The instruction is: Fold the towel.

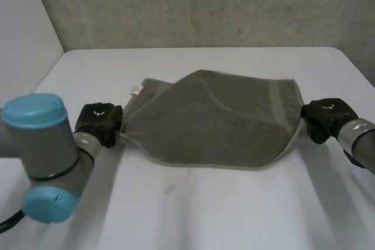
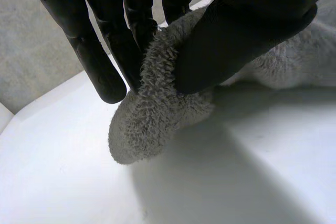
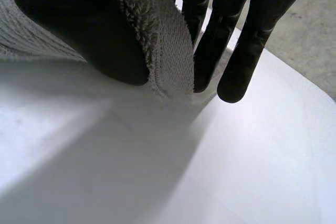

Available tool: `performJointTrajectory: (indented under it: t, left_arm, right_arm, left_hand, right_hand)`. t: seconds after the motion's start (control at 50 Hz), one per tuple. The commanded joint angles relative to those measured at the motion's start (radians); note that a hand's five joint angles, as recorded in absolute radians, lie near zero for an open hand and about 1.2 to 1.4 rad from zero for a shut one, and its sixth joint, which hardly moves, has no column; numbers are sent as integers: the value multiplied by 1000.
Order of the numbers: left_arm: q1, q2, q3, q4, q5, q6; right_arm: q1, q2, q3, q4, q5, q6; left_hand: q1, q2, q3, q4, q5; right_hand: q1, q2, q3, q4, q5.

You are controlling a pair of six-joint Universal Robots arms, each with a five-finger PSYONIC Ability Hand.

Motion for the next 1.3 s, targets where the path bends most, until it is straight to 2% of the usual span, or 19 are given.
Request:
performJointTrajectory:
  t: [0.02,0.14,0.24,0.3,0.4,0.44,0.52,0.58,0.62,0.66,0.78,0.82,0.84,0.88,1.0,1.04,1.14,1.26,1.3]
  left_arm:
    - [-2,191,-152,-2,26,3]
    - [8,336,-246,-14,26,42]
    - [18,553,-373,-83,39,173]
    - [7,618,-410,-110,71,196]
    - [-1,656,-421,-120,132,200]
    - [1,647,-412,-117,144,200]
    - [-1,626,-397,-109,161,204]
    - [-1,543,-354,-86,174,202]
    - [4,416,-287,-46,175,204]
    - [2,356,-245,-28,177,204]
    - [-2,100,-25,-2,177,204]
    - [-2,39,40,-5,177,204]
    - [-4,-21,103,-6,175,204]
    - [-4,-81,167,-8,175,204]
    - [-5,-282,404,-24,174,203]
    - [-5,-321,450,-35,174,204]
    - [-5,-414,566,-77,172,204]
    - [-5,-479,643,-107,171,202]
    - [-5,-485,650,-109,171,202]
  right_arm:
    - [-48,-153,84,54,-36,-14]
    - [-128,-284,137,167,-45,-107]
    - [-198,-389,177,307,-56,-232]
    - [-244,-452,194,380,-76,-285]
    - [-324,-493,187,399,-127,-299]
    - [-374,-495,182,394,-163,-305]
    - [-405,-490,168,393,-185,-295]
    - [-408,-468,156,379,-194,-290]
    - [-407,-437,148,357,-193,-275]
    - [-407,-398,127,324,-188,-242]
    - [-367,-243,30,195,-179,-84]
    - [-312,-131,-57,144,-135,-22]
    - [-312,-130,-57,144,-134,-22]
    - [-240,-17,-156,129,-50,3]
    - [-183,128,-284,121,54,8]
    - [-163,213,-367,121,83,17]
    - [-120,284,-439,113,91,24]
    - [-112,316,-468,92,117,24]
    - [-111,324,-482,89,157,20]
  left_hand:
    - [195,179,181,180,185]
    - [195,179,181,180,185]
    - [195,179,181,180,185]
    - [195,179,181,180,185]
    - [195,179,181,180,185]
    - [195,179,181,180,185]
    - [195,179,181,180,185]
    - [195,179,181,180,185]
    - [195,179,181,180,185]
    - [195,179,181,180,185]
    - [195,179,181,180,185]
    - [195,179,181,180,185]
    - [195,179,181,180,185]
    - [195,179,181,180,185]
    - [195,179,181,180,185]
    - [195,179,181,180,185]
    - [195,179,181,180,185]
    - [195,179,181,180,185]
    - [195,179,181,180,185]
  right_hand:
    - [17,203,213,200,227]
    - [17,203,213,200,227]
    - [17,203,213,200,227]
    - [17,203,213,200,227]
    - [17,203,213,200,227]
    - [17,203,213,200,227]
    - [17,203,213,200,227]
    - [17,203,213,200,227]
    - [17,203,213,200,227]
    - [17,203,213,200,227]
    - [17,203,213,200,227]
    - [17,203,213,200,227]
    - [17,203,213,200,227]
    - [17,203,213,200,227]
    - [17,203,213,200,227]
    - [17,203,213,200,227]
    - [17,203,213,200,227]
    - [17,203,213,200,227]
    - [17,203,213,200,227]
